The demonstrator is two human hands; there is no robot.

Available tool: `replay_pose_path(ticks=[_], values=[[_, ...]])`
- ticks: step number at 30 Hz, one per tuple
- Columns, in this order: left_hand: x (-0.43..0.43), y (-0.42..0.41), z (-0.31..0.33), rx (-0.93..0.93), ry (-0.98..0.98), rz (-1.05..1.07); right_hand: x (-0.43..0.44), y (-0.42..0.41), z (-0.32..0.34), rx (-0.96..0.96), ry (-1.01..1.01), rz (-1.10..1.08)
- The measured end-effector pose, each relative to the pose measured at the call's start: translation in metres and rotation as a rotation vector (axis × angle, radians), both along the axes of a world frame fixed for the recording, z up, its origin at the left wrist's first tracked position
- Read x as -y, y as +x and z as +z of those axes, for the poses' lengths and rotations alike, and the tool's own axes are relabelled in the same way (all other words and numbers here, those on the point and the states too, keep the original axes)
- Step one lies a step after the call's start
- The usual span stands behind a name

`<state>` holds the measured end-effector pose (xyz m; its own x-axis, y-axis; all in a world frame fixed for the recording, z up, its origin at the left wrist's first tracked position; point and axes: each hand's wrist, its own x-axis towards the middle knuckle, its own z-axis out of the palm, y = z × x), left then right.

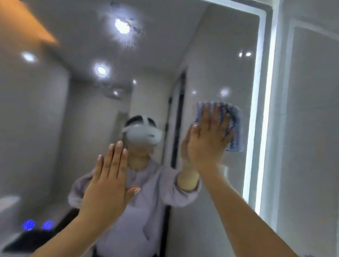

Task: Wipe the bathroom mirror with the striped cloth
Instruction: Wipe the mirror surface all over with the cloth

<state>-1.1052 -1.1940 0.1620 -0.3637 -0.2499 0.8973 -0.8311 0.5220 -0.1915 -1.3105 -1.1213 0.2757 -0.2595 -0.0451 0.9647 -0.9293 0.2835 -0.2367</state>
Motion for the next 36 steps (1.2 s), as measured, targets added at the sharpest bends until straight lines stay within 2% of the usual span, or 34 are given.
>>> replay_pose_path(ticks=[4, 10, 12, 17, 21, 24, 26, 30, 33, 36], values=[[-0.002, 0.002, -0.001, 0.002, 0.000, -0.004, 0.018, 0.047, -0.025, -0.407, 0.193, 0.106], [-0.001, 0.002, -0.001, -0.005, -0.006, -0.009, 0.008, 0.023, -0.010, -0.597, 0.310, 0.109], [-0.001, 0.002, -0.001, -0.017, -0.006, -0.028, -0.003, -0.002, 0.005, -0.534, 0.291, 0.071], [-0.001, 0.001, -0.001, -0.024, 0.008, -0.036, -0.032, -0.069, 0.031, -0.123, 0.197, -0.067], [-0.001, 0.001, 0.000, -0.027, 0.016, -0.047, -0.030, -0.063, 0.035, 0.141, 0.065, -0.060], [0.001, 0.000, -0.001, -0.026, 0.009, -0.044, -0.014, -0.038, 0.039, 0.197, 0.026, -0.048], [0.001, -0.001, -0.001, -0.029, 0.004, -0.049, -0.001, -0.009, 0.037, 0.061, 0.015, -0.013], [0.001, -0.002, 0.000, -0.030, 0.037, -0.038, 0.031, 0.065, 0.031, -0.346, 0.113, 0.083], [0.000, -0.001, 0.001, -0.033, 0.088, -0.041, 0.043, 0.095, 0.044, -0.454, 0.180, 0.117], [0.002, -0.001, 0.001, -0.035, 0.106, -0.041, 0.043, 0.089, 0.057, -0.521, 0.170, 0.103]])
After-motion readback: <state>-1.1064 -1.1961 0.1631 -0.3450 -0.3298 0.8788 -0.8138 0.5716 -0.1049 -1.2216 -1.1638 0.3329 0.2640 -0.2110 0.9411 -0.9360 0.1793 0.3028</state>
